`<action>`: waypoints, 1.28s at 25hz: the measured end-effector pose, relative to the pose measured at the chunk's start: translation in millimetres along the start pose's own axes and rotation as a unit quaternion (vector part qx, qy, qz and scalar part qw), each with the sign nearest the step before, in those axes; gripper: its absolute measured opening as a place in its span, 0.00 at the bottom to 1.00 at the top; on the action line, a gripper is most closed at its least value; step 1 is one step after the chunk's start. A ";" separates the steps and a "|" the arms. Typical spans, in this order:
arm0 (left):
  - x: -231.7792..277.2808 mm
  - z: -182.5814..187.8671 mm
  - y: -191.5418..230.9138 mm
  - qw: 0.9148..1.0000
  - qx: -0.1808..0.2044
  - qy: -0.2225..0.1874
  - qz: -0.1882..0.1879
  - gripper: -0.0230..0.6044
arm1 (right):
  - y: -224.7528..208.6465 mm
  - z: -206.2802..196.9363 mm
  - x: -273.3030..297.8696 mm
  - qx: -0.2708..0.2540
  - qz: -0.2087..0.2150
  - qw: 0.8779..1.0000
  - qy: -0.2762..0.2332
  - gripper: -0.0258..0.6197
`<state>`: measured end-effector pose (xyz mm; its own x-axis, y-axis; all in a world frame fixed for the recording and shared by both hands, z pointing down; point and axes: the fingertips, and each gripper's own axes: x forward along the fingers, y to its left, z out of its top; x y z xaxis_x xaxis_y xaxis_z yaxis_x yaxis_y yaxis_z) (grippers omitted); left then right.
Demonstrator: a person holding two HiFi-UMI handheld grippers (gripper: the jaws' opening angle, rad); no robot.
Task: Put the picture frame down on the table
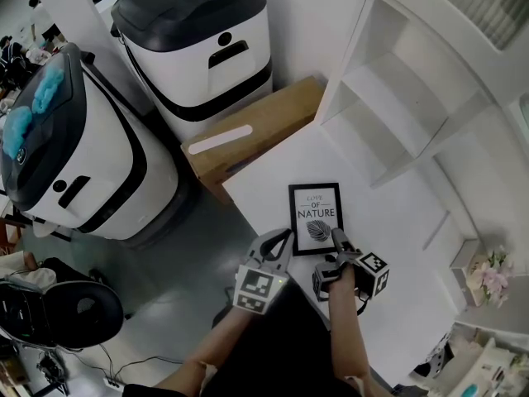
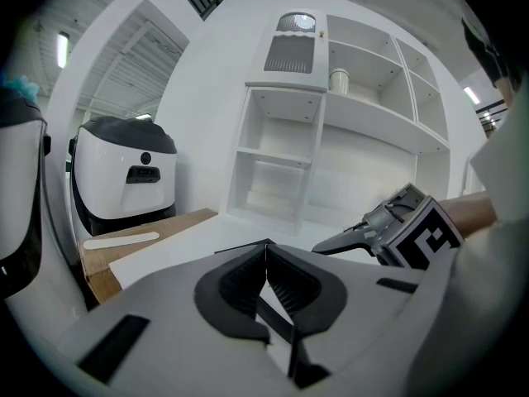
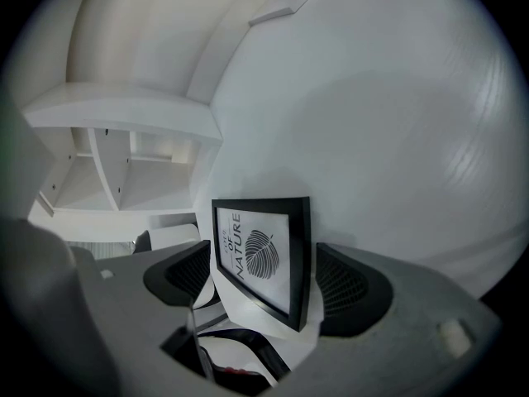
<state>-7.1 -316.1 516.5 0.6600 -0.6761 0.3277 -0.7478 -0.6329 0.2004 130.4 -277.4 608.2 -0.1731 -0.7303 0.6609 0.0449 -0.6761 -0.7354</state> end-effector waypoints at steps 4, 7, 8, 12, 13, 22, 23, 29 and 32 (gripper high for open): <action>-0.1 2.6 -0.3 1.000 0.002 -0.002 0.000 0.06 | 7.1 5.2 -5.9 -0.036 0.008 0.999 -0.015 0.64; 0.1 5.0 -0.2 1.000 0.003 -0.003 0.002 0.06 | 17.1 11.2 -11.3 -0.077 0.017 0.996 -0.032 0.64; 0.4 6.0 -0.1 1.000 0.003 -0.003 0.002 0.06 | 20.6 13.2 -13.3 -0.088 0.021 0.995 -0.037 0.64; 2.6 12.9 1.9 1.000 0.004 -0.006 0.005 0.06 | 40.2 19.8 -22.4 -0.148 0.044 0.986 -0.062 0.64; 3.0 15.2 2.4 1.000 0.005 -0.008 0.005 0.06 | 45.3 21.0 -24.9 -0.165 0.050 0.983 -0.070 0.64; 6.6 34.2 -4.7 1.000 0.016 -0.026 0.001 0.06 | 81.6 29.1 -47.2 -0.304 0.090 0.939 -0.131 0.64; 6.8 35.7 -5.8 0.999 0.016 -0.027 0.000 0.06 | 85.9 28.6 -50.1 -0.322 0.095 0.932 -0.138 0.64; 6.7 44.0 -10.1 0.999 0.023 -0.037 -0.002 0.06 | 115.2 24.6 -73.1 -0.432 0.116 0.873 -0.194 0.64; 6.2 47.6 -11.7 0.999 0.027 -0.044 -0.002 0.06 | 128.0 19.6 -82.9 -0.467 0.132 0.848 -0.211 0.64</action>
<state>9.1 -330.9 472.3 0.6690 -0.7019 0.2445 -0.7413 -0.6539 0.1512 169.8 -305.3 462.2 0.0994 -0.9472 0.3048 -0.8062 -0.2562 -0.5332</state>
